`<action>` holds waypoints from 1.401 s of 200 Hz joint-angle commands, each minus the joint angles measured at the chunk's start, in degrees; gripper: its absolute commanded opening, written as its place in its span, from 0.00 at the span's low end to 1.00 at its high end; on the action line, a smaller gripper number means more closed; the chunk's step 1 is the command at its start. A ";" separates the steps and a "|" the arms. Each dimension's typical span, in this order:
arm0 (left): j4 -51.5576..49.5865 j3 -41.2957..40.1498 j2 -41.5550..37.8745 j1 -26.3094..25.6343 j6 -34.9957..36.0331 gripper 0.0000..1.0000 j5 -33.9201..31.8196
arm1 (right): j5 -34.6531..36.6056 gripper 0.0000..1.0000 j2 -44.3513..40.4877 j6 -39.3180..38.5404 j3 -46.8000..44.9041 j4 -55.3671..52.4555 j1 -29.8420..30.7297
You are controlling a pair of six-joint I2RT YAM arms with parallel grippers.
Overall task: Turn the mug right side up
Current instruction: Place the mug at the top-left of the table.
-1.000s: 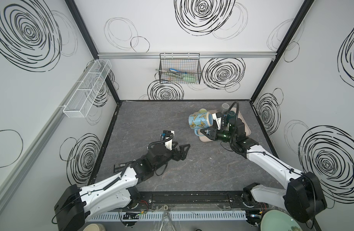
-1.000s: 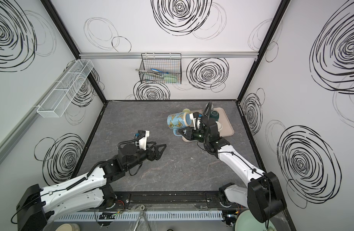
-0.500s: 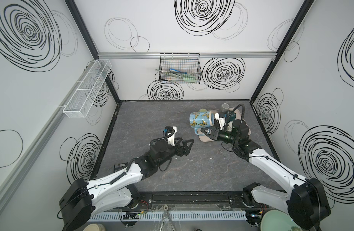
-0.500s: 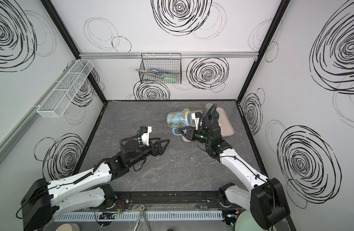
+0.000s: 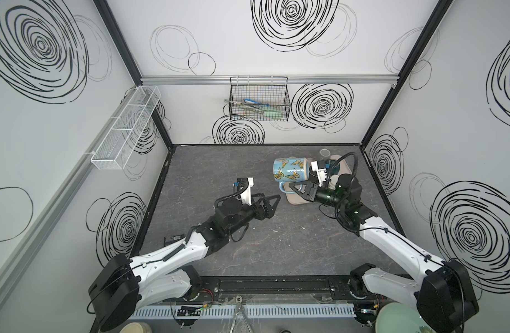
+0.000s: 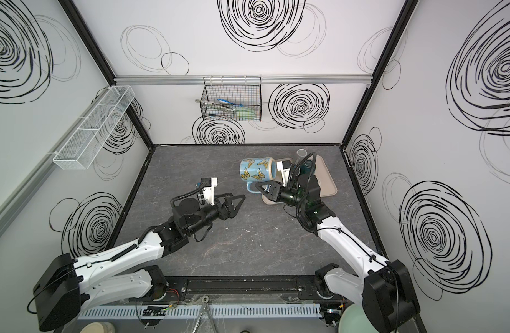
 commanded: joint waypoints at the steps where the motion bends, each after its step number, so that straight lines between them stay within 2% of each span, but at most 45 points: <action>1: 5.11 1.42 0.86 1.03 -1.52 0.98 2.87 | -0.19 0.03 -1.65 0.31 0.37 9.33 0.69; 56: 5.42 3.80 3.22 3.81 -1.58 0.92 6.71 | -1.77 0.03 0.04 3.87 -0.49 14.60 2.33; 130: 11.66 4.04 6.36 3.82 -4.68 0.86 8.88 | -2.12 0.05 1.56 6.87 -1.12 20.03 5.16; 163: 12.35 4.38 6.14 3.88 -4.95 0.74 8.89 | -1.74 0.05 1.90 7.47 -1.52 21.49 6.13; 211: 12.90 4.54 6.23 3.94 -5.67 0.62 9.26 | -1.69 0.06 2.15 8.36 -1.63 23.22 6.95; 226: 13.21 4.52 6.45 3.93 -5.85 0.53 9.57 | -1.76 0.06 2.56 8.46 -1.53 23.22 7.12; 280: 14.15 4.89 7.75 3.77 -6.40 0.44 11.37 | -2.22 0.06 4.52 8.54 -1.35 24.01 8.01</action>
